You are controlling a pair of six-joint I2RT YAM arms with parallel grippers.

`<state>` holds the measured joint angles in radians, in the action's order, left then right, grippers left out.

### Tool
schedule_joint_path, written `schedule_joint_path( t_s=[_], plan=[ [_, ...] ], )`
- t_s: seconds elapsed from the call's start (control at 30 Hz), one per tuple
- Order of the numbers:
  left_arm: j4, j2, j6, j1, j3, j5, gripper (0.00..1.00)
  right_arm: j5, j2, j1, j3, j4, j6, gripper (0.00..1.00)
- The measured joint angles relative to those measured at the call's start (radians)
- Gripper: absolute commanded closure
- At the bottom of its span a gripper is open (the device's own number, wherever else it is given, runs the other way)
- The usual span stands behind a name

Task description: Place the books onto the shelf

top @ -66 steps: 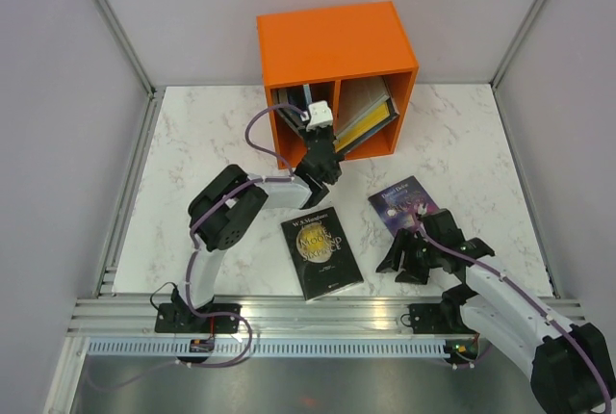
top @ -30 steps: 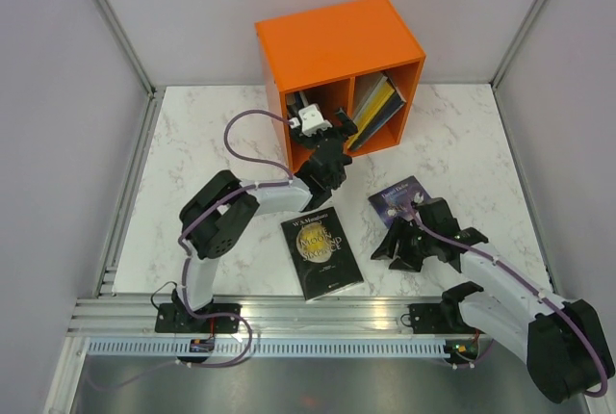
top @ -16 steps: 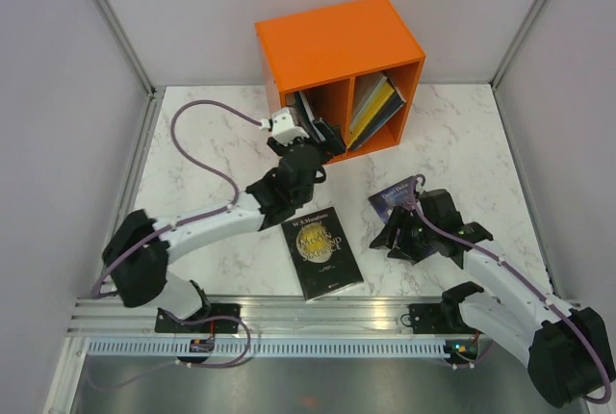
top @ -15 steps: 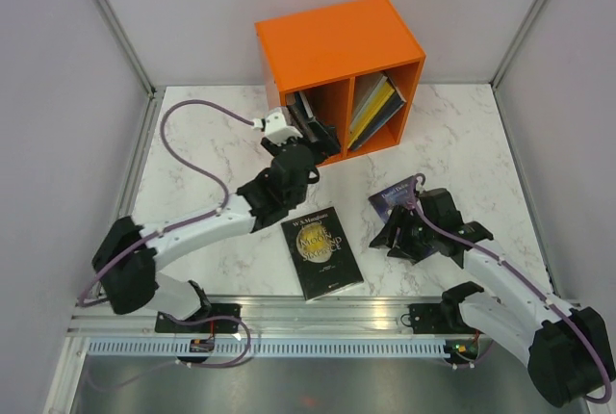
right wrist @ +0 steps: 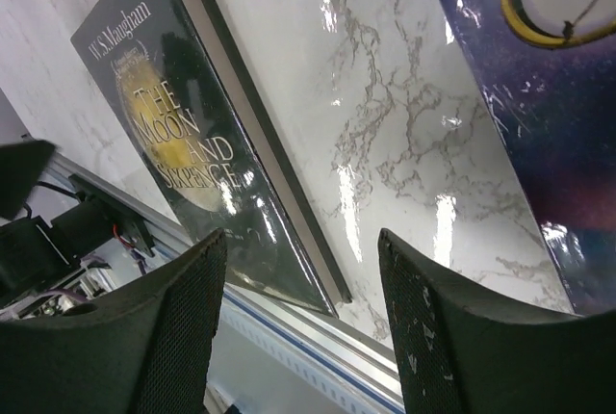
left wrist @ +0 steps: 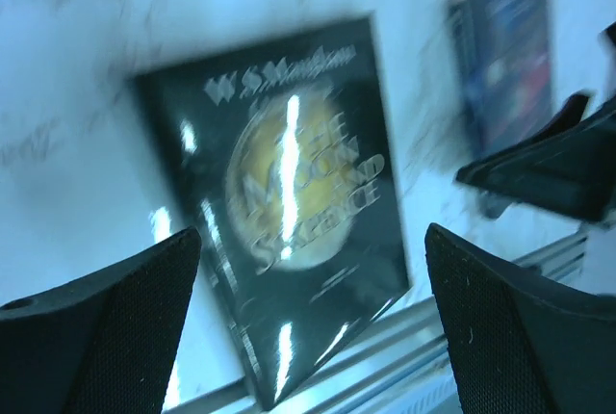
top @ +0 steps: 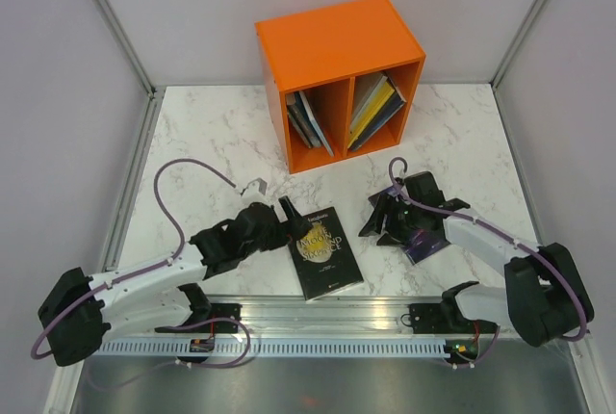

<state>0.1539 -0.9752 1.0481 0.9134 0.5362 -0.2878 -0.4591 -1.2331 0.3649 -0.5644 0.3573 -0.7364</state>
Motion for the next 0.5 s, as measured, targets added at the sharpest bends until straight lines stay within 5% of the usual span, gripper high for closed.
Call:
schedule_joint_path(
  t_s=[0.2, 0.5],
  plan=[
    [-0.011, -0.041, 0.145, 0.022, -0.182, 0.195, 0.00, -0.058, -0.094, 0.016, 0.052, -0.129, -0.015, 0.30],
    [-0.592, -0.208, 0.322, 0.034, -0.365, 0.300, 0.00, -0.171, -0.220, 0.151, 0.112, -0.418, -0.137, 0.32]
  ],
)
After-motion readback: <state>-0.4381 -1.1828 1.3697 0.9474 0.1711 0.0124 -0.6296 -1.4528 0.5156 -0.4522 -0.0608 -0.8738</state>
